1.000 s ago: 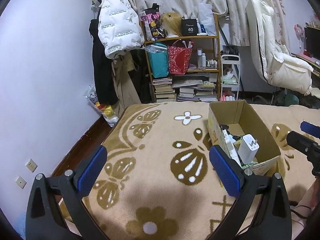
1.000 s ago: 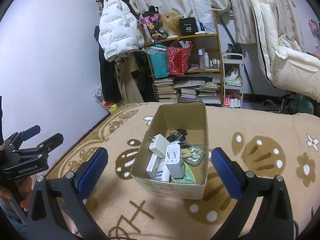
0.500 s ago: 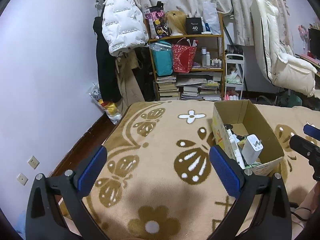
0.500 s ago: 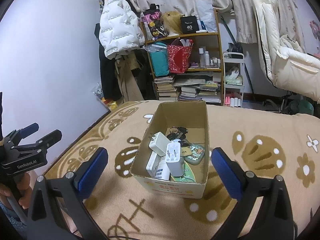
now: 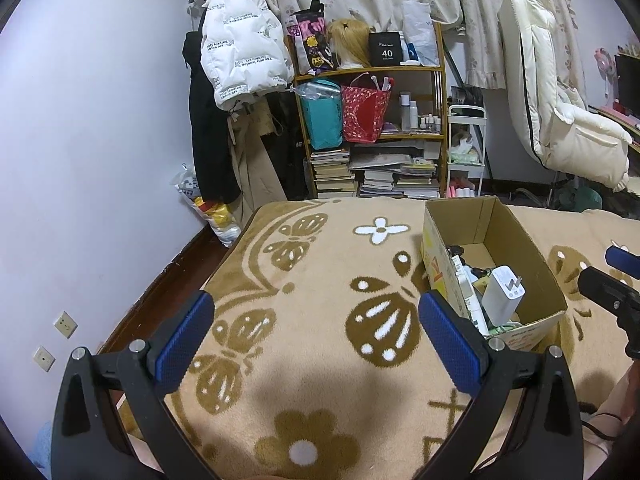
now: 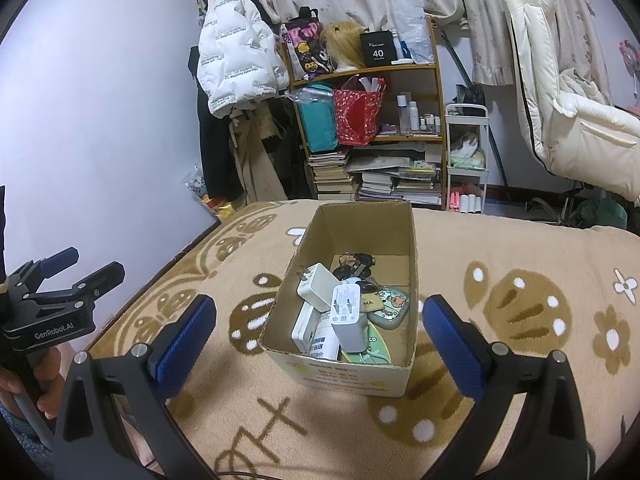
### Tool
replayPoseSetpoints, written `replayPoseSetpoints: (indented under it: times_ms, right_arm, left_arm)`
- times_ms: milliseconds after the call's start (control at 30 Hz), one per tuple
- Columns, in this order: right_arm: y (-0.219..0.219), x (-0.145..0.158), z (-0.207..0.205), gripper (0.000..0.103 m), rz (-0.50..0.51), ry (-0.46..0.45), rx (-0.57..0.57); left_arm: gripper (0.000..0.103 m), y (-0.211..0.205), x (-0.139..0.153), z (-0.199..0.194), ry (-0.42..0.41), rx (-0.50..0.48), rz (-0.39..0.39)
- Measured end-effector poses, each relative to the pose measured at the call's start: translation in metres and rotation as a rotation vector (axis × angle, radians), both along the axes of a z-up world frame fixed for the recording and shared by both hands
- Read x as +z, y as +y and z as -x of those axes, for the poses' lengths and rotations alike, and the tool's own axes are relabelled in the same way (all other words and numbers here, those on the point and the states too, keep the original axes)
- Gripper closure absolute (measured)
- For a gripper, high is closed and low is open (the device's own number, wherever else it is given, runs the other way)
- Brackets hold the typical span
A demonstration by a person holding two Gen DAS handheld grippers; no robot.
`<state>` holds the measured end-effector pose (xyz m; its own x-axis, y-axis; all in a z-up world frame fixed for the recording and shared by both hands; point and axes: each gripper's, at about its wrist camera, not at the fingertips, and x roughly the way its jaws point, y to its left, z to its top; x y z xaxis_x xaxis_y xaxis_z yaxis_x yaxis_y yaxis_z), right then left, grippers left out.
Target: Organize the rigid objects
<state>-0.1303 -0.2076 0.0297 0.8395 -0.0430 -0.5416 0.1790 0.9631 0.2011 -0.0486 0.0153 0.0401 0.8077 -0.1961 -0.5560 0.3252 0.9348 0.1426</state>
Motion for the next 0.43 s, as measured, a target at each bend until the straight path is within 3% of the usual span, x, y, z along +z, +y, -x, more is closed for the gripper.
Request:
replayPoseSetpoints:
  times_ms: [433]
  right_arm:
    - [0.0003,0.0008,-0.0005,0.0,0.001,0.002,0.0]
  left_arm:
    - [0.002,0.0015,-0.0042,0.0018,-0.005,0.001,0.001]
